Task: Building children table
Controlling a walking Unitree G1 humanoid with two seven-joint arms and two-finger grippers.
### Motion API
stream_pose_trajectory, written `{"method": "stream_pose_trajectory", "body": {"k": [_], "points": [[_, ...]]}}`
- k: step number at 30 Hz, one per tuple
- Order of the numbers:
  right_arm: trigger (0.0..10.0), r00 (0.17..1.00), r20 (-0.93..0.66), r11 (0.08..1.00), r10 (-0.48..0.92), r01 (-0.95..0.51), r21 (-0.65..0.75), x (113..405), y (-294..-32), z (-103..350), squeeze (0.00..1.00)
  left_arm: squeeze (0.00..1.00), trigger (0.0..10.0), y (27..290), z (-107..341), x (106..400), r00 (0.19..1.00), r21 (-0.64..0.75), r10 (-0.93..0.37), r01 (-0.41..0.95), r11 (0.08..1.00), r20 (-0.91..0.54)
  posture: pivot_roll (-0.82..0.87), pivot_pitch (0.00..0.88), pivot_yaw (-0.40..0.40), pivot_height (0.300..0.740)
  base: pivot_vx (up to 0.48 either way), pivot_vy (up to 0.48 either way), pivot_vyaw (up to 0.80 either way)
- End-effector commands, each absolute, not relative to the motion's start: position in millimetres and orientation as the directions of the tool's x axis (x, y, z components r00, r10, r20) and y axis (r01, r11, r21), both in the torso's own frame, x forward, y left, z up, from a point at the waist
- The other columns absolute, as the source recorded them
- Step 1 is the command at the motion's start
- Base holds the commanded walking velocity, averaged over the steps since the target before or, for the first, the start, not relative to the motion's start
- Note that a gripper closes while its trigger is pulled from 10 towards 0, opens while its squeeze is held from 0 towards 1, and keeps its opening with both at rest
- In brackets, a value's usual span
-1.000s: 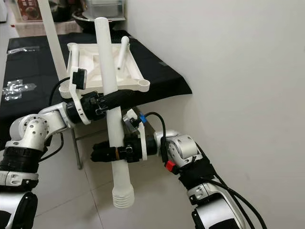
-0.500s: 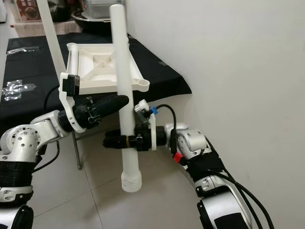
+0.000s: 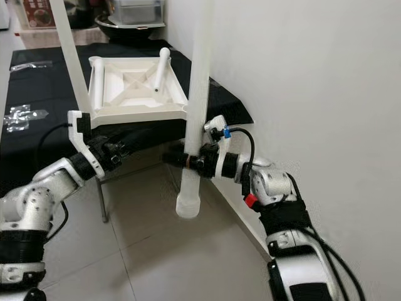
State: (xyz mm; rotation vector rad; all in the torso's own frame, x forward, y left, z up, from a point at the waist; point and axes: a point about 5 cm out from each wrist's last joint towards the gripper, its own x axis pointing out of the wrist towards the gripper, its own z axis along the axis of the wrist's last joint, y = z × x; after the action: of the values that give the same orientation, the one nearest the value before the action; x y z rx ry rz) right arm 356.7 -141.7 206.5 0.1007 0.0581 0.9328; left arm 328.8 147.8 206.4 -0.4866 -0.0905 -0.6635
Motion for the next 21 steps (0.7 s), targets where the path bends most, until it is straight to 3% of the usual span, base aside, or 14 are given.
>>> {"method": "stream_pose_trajectory", "body": {"k": [1, 2, 4, 8, 13, 15, 21], "points": [[10.0, 0.74, 0.008, 0.74, 0.672, -0.672, 0.006, 360.4, -147.3, 208.8, 0.0, 0.0, 10.0, 151.1, 202.8, 325.1, 0.845, -0.363, -0.485, 0.534, 0.763, 0.225, 0.06, 0.0, -0.063, 0.74, 0.0, 0.0, 0.0], [10.0, 0.74, 0.008, 0.74, 0.672, -0.672, 0.006, 360.4, -147.3, 208.8, 0.0, 0.0, 10.0, 151.1, 202.8, 325.1, 0.845, -0.363, -0.485, 0.534, 0.763, 0.225, 0.06, 0.0, -0.063, 0.74, 0.0, 0.0, 0.0], [10.0, 0.843, 0.045, 0.844, 0.537, -0.534, -0.051, 360.7, -149.1, 206.5, 0.0, 0.0, 10.0, 147.2, 191.6, 319.1, 0.881, -0.334, -0.435, 0.474, 0.815, 0.188, 0.06, 0.0, -0.064, 0.74, 0.0, 0.0, 0.0], [10.0, 0.911, 0.109, 0.917, 0.398, -0.396, -0.042, 353.5, -152.3, 201.3, 0.0, 0.0, 10.0, 136.7, 174.6, 306.7, 0.896, -0.32, -0.422, 0.444, 0.837, 0.139, 0.06, 0.0, -0.065, 0.74, 0.0, 0.0, 0.0], [10.0, 0.947, 0.14, 0.957, 0.291, -0.285, -0.059, 341.8, -156.2, 192.5, 0.0, 0.0, 10.0, 125.4, 159.3, 291.8, 0.902, -0.276, -0.421, 0.431, 0.859, 0.096, 0.06, 0.0, -0.066, 0.74, 0.0, 0.0, 0.0], [10.0, 0.964, 0.172, 0.978, 0.201, -0.188, -0.088, 334.4, -159.0, 189.6, 0.0, 0.0, 10.0, 119.7, 151.8, 280.5, 0.909, -0.259, -0.409, 0.415, 0.872, 0.078, 0.06, 0.0, -0.065, 0.74, 0.0, 0.0, 0.71], [10.0, 0.963, 0.198, 0.979, 0.183, -0.16, -0.126, 321.7, -150.0, 180.4, 0.0, 0.0, 10.0, 113.1, 132.1, 258.1, 0.932, -0.248, -0.363, 0.352, 0.902, 0.004, 0.06, 0.0, -0.063, 0.74, 0.0, 0.0, 0.79]]}}
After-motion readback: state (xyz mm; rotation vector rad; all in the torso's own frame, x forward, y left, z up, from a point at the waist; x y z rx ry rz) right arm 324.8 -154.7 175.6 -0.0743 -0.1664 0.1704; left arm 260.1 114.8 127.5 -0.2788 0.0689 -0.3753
